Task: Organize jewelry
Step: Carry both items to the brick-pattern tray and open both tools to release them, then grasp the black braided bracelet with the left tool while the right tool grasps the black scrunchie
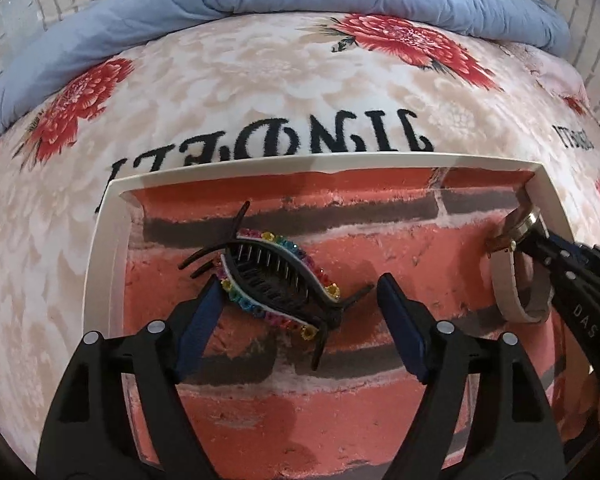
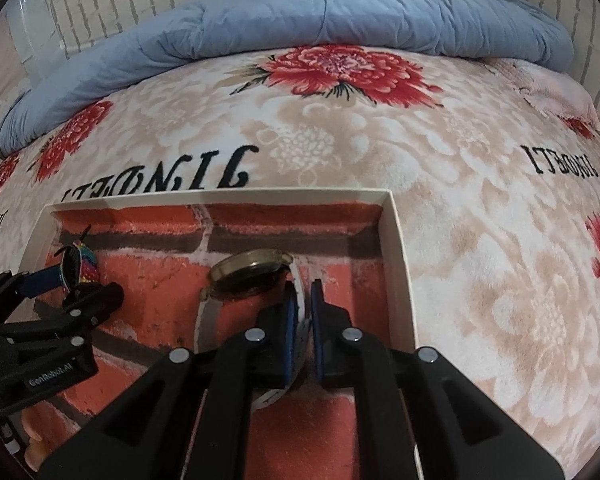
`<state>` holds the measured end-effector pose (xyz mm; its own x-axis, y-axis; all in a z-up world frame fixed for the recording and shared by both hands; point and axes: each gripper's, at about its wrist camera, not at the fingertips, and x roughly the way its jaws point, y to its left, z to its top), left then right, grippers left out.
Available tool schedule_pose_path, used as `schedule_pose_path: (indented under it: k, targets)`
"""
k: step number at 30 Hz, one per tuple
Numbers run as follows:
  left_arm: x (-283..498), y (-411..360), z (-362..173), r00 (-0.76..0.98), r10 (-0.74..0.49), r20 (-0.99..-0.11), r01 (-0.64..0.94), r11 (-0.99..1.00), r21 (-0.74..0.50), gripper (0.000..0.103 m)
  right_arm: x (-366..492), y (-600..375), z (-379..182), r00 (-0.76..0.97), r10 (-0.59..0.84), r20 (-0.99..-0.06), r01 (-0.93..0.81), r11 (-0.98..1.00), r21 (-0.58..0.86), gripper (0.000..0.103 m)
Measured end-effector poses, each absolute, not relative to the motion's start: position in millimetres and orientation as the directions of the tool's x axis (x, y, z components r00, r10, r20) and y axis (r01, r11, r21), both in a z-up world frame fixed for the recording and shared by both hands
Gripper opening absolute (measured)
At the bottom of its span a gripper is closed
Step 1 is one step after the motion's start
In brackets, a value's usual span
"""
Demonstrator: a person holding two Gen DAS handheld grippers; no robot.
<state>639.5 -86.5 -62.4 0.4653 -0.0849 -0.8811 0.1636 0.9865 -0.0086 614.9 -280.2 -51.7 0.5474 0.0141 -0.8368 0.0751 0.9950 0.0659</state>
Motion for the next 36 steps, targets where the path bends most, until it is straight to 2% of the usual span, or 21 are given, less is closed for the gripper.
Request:
schedule_pose_path:
  k: [1, 3, 5, 9, 12, 23, 30, 36]
  targets:
    - [638.9, -85.0, -61.1, 0.464, -0.088, -0.881, 0.159, 0.987, -0.015, 0.081, 613.7, -281.8, -50.7, 0.543, 0.032, -0.839, 0.072, 0.994, 0.085, 0.017]
    - [631.7, -80.0, -53.4, 0.482, -0.087, -0.872, 0.143, 0.99, -0.02, 0.085, 605.7, -283.8, -42.3, 0.555, 0.056, -0.83, 0.063, 0.992, 0.109, 0.038]
    - [619.0, -76.0, -42.7, 0.506, -0.109, -0.856, 0.146, 0.989, -0.039, 0.088, 593.1, -283.6, -29.6, 0.576, 0.063, -0.815, 0.045, 0.993, 0.109, 0.045]
    - [581.7, -64.4, -15.5, 0.545, -0.137, -0.827, 0.153, 0.986, -0.062, 0.091, 558.4, -288.0, -3.8, 0.613, 0.065, -0.787, 0.043, 0.992, 0.116, 0.045]
    - [542.4, -46.4, 10.5, 0.596, -0.135, -0.791, 0.14, 0.988, -0.063, 0.098, 522.0, -289.1, 14.5, 0.641, 0.068, -0.764, 0.044, 0.991, 0.125, 0.052]
    - [400.5, 5.0, 53.6, 0.672, -0.084, -0.736, 0.162, 0.986, 0.035, 0.098, 391.9, -289.5, 30.4, 0.68, 0.079, -0.729, 0.053, 0.986, 0.156, 0.054]
    - [316.3, 19.5, 60.0, 0.73, -0.046, -0.682, 0.165, 0.98, 0.11, 0.098, 313.4, -278.8, 28.4, 0.715, 0.038, -0.698, 0.044, 0.994, 0.099, 0.054]
    - [268.3, 31.2, 44.1, 0.732, -0.082, -0.677, 0.155, 0.987, 0.048, 0.098, 256.9, -264.7, 23.7, 0.741, 0.024, -0.671, 0.03, 0.997, 0.069, 0.054]
